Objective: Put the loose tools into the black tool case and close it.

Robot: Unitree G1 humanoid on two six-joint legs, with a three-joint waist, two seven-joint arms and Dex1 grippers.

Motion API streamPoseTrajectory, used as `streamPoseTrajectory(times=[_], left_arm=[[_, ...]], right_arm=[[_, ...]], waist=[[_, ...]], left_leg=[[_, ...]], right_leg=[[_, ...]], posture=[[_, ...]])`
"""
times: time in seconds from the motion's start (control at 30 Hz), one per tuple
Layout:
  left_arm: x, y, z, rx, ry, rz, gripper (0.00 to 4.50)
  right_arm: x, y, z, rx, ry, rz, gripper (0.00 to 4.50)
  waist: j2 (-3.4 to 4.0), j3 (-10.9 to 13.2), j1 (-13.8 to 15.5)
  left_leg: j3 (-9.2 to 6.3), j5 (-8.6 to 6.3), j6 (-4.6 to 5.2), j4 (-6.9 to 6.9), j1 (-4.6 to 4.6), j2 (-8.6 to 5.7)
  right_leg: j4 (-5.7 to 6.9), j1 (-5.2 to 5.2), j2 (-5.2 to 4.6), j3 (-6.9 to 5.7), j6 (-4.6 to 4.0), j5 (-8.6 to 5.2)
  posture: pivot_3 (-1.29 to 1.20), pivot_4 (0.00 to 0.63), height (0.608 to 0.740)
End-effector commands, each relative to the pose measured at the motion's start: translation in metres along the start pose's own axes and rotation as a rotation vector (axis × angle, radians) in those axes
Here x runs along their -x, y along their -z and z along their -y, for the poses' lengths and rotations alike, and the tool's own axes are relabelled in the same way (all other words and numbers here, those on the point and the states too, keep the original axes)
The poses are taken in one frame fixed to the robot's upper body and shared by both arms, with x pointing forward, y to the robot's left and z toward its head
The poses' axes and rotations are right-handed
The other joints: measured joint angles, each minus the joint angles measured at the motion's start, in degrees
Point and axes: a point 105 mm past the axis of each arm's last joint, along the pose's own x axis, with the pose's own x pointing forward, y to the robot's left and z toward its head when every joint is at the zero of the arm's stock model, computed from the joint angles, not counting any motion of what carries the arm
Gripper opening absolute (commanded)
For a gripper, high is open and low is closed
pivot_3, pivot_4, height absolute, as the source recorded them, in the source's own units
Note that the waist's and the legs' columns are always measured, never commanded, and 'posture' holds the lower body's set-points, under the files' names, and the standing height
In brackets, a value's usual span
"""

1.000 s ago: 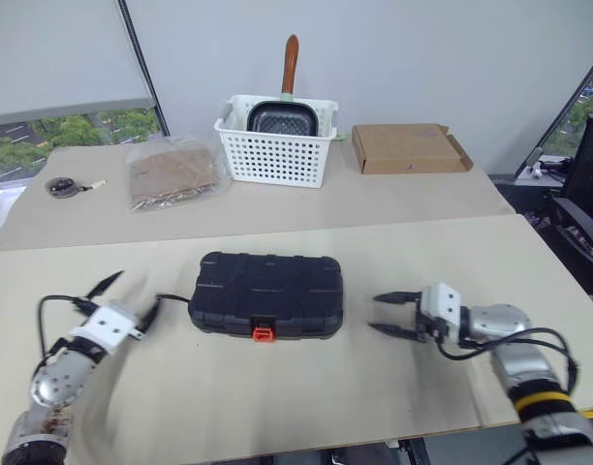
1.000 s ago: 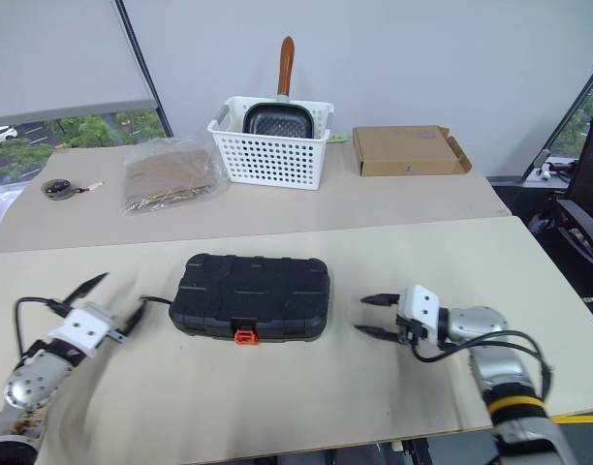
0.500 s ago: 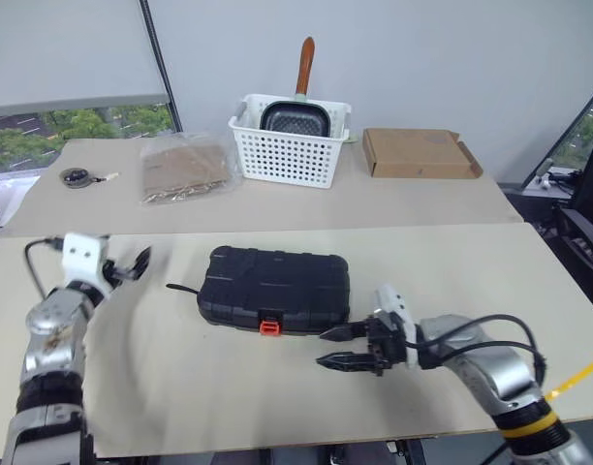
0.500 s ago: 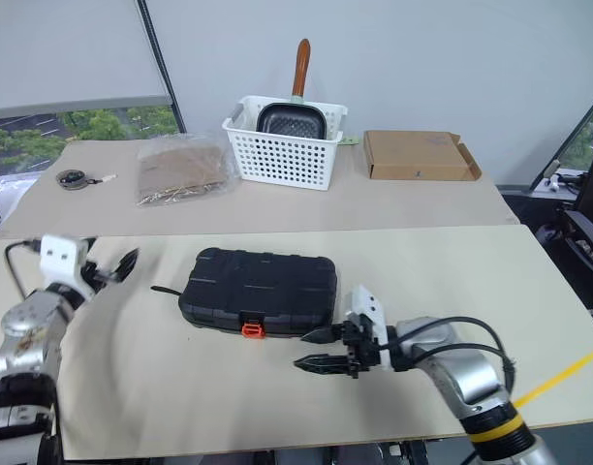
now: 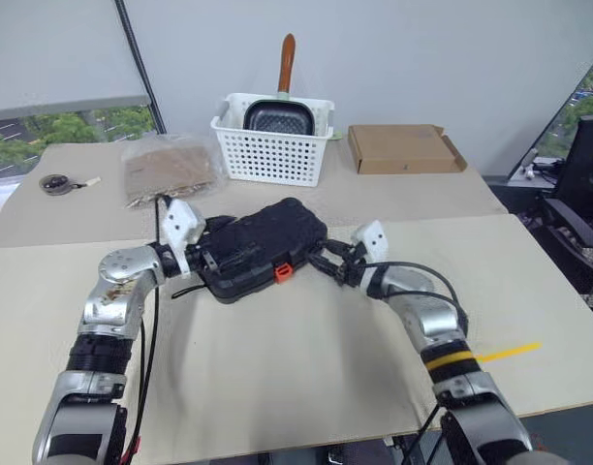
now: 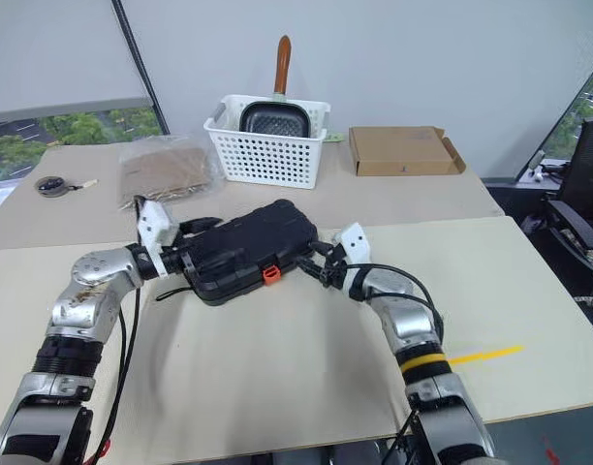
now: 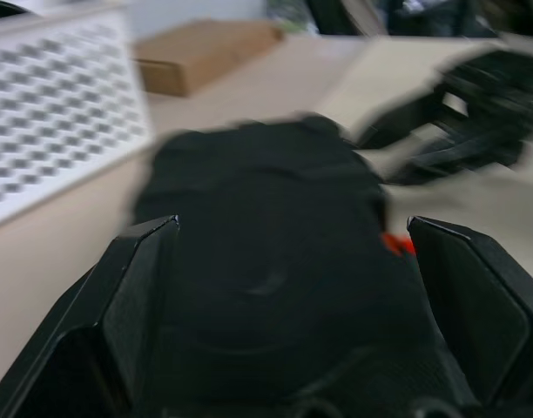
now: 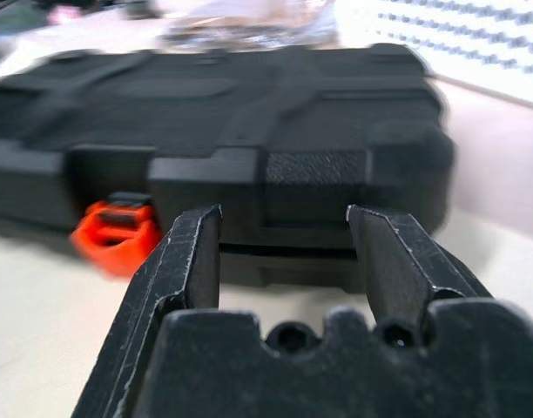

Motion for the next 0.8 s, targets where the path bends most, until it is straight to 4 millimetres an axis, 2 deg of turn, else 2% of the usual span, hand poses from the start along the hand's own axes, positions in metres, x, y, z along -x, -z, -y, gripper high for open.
streamPoseTrajectory(times=[0.03, 0.13, 0.27, 0.37, 0.4, 0.47, 0.57, 0.7, 0.8], left_arm=[[-0.009, 0.001, -0.006, -0.035, -0.020, -0.029, 4.50], [-0.015, 0.012, -0.006, -0.032, -0.032, -0.065, 4.50], [-0.023, 0.028, -0.008, 0.039, -0.088, -0.112, 4.50], [-0.030, 0.036, -0.007, 0.080, -0.125, -0.137, 4.50], [-0.032, 0.039, -0.006, 0.104, -0.139, -0.144, 4.50], [-0.036, 0.042, -0.005, 0.129, -0.157, -0.156, 4.50], [-0.038, 0.046, -0.002, 0.146, -0.173, -0.181, 4.50], [-0.040, 0.052, 0.004, 0.142, -0.186, -0.207, 4.50], [-0.040, 0.049, 0.002, 0.127, -0.219, -0.186, 4.50]], right_arm=[[0.002, -0.020, 0.008, 0.034, 0.020, 0.072, 2.71], [0.010, -0.017, -0.004, 0.046, -0.042, 0.050, 2.71], [0.022, 0.002, -0.037, 0.035, -0.124, -0.061, 2.71], [0.020, 0.013, -0.060, 0.014, -0.152, -0.136, 2.71], [0.018, 0.017, -0.064, 0.005, -0.141, -0.154, 2.96], [0.014, 0.020, -0.066, 0.000, -0.113, -0.173, 3.35], [0.008, 0.020, -0.065, -0.001, -0.070, -0.182, 4.39], [-0.003, 0.020, -0.060, -0.024, 0.005, -0.184, 4.39], [-0.008, 0.018, -0.056, -0.046, 0.047, -0.166, 4.39]], waist=[[0.01, 0.00, -0.03], [0.06, -0.02, 0.00], [0.19, -0.10, 0.05], [0.28, -0.18, 0.03], [0.31, -0.19, 0.01], [0.32, -0.20, 0.05], [0.35, -0.22, 0.25], [0.42, -0.26, 0.30], [0.44, -0.29, 0.50]], left_leg=[[-0.03, 0.01, 0.01, 0.00, -0.03, 0.00], [-0.01, 0.00, 0.02, 0.00, 0.01, 0.01], [0.00, -0.21, 0.35, 0.01, 0.04, 0.00], [-0.02, -0.24, 0.41, 0.03, 0.07, -0.02], [-0.02, -0.24, 0.41, 0.04, 0.09, -0.03], [-0.05, -0.22, 0.39, 0.05, 0.18, -0.04], [-0.22, -0.24, 0.28, 0.05, 0.27, -0.05], [-0.26, -0.17, 0.40, 0.04, 0.25, -0.10], [-0.26, -0.17, 0.42, 0.03, 0.24, -0.11]], right_leg=[[0.00, -0.01, 0.02, 0.01, -0.01, 0.01], [0.02, 0.01, 0.01, 0.10, -0.01, 0.01], [-0.02, 0.06, -0.02, 0.19, 0.00, 0.00], [-0.02, 0.11, -0.05, 0.21, 0.00, 0.00], [-0.02, 0.11, -0.06, 0.23, 0.00, 0.00], [0.04, 0.15, -0.06, 0.28, 0.01, 0.00], [0.04, 0.28, -0.04, 0.26, 0.01, 0.00], [0.03, 0.30, -0.04, 0.29, 0.01, 0.00], [0.02, 0.30, -0.04, 0.30, 0.00, -0.01]], posture=[[0.00, 0.150, 0.700], [0.00, 0.150, 0.700], [0.00, 0.150, 0.700], [0.00, 0.150, 0.700], [0.00, 0.150, 0.700], [0.00, 0.150, 0.700], [0.00, 0.150, 0.700], [0.00, 0.150, 0.700], [0.00, 0.150, 0.700]])
